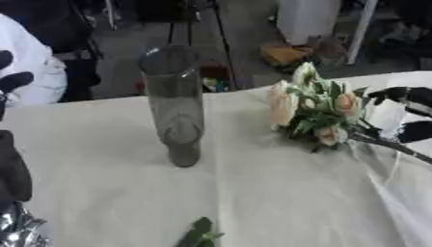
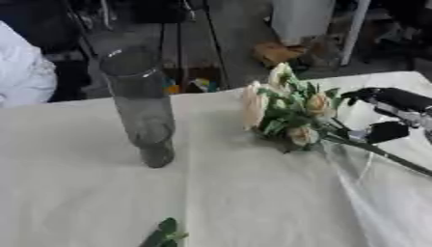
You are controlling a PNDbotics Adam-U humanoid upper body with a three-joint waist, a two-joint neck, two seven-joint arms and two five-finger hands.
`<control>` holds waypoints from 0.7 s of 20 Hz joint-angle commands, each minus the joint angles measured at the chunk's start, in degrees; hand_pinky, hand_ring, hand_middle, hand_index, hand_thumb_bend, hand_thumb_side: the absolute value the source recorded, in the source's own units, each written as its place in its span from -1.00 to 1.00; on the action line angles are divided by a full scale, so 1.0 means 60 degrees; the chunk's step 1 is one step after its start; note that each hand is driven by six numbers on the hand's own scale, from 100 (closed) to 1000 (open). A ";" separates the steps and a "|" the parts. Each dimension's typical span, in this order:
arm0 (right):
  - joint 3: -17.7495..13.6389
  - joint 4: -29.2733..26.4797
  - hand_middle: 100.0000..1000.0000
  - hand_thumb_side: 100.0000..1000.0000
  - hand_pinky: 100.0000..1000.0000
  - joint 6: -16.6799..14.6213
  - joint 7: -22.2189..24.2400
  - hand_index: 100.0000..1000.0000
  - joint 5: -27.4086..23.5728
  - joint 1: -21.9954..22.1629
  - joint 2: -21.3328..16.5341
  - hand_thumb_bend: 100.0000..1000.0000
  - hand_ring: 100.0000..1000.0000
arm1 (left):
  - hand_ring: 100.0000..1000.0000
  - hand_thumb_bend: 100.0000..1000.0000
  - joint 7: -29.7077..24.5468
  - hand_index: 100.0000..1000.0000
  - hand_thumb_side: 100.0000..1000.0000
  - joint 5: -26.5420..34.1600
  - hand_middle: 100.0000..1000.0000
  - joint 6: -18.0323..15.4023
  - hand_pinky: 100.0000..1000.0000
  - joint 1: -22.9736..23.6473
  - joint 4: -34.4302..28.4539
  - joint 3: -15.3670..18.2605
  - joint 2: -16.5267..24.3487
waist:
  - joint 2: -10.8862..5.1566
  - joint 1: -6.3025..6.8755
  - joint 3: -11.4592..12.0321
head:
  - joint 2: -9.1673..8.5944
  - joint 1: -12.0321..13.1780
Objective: Arrange flowers into the vase.
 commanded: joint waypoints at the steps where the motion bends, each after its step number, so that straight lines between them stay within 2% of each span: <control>1: -0.0102 0.0048 0.58 0.49 0.70 0.0037 0.0055 1.00 0.0183 -0.0227 -0.0117 -0.22 0.96 | 0.41 -0.45 -0.0015 0.69 0.90 0.0016 0.52 0.0015 0.27 -0.0105 -0.0152 -0.0025 0.0034 | -0.0152 -0.0037 0.0016 | -0.0096 -0.0045; 8: -0.0089 0.0170 0.59 0.46 0.72 -0.0307 0.0318 1.00 0.0280 -0.0178 -0.0004 -0.25 0.96 | 0.41 -0.47 -0.0007 0.70 0.89 0.0020 0.52 0.0028 0.27 -0.0112 -0.0152 -0.0035 0.0024 | -0.0101 -0.0024 0.0057 | -0.0104 -0.0056; 14: -0.0170 0.0238 0.52 0.46 0.70 -0.0273 0.0228 1.00 0.0159 -0.0205 0.0035 -0.25 0.93 | 0.42 -0.48 -0.0021 0.70 0.90 0.0039 0.53 0.0046 0.27 -0.0131 -0.0152 -0.0065 0.0005 | -0.0069 -0.0044 0.0094 | -0.0144 -0.0066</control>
